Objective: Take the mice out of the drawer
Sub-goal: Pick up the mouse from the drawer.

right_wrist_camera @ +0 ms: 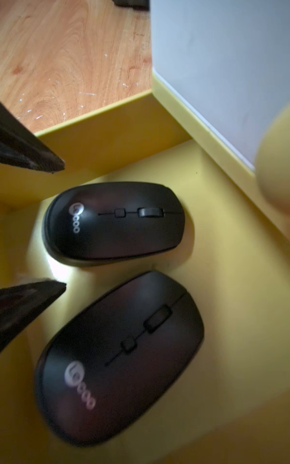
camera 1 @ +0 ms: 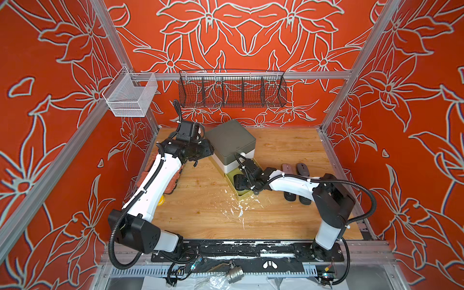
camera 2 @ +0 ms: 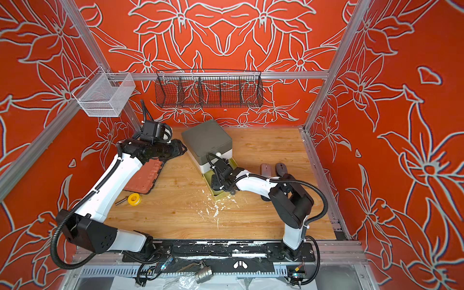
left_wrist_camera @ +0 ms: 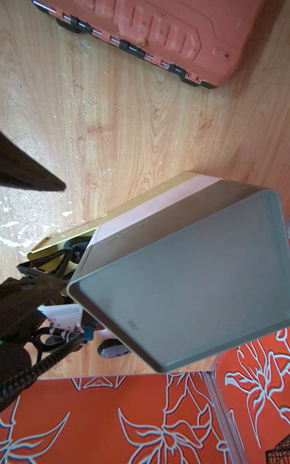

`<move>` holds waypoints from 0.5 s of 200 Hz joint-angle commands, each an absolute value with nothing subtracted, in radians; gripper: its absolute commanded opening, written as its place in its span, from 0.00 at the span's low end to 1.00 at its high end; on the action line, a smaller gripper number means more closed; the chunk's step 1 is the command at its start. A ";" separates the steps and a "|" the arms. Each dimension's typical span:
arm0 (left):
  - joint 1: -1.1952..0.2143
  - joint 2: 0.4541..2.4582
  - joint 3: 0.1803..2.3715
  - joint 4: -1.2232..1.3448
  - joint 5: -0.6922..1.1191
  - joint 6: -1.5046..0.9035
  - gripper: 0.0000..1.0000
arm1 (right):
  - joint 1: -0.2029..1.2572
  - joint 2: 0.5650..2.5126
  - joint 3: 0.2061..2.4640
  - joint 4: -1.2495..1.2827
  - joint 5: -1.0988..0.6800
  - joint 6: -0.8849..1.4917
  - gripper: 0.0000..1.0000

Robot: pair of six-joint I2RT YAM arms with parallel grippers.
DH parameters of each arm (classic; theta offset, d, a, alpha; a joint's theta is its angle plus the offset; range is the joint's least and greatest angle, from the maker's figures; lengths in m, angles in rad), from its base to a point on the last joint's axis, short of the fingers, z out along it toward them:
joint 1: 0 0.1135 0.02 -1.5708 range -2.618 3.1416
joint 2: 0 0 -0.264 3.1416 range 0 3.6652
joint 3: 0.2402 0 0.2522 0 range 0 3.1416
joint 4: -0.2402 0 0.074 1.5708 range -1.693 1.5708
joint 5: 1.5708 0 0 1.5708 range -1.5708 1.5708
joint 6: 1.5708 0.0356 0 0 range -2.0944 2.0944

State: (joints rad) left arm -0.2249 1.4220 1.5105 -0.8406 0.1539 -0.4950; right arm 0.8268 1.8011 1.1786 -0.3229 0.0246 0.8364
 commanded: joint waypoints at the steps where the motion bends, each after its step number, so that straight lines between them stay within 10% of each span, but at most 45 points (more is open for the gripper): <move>1: -0.222 1.395 1.508 -0.828 0.147 -0.507 0.54 | 0.836 1.833 1.216 -0.350 0.068 0.869 0.70; 100: -0.222 1.395 1.507 -0.818 0.152 -0.516 0.55 | 0.835 1.924 1.267 -0.402 0.143 0.888 0.67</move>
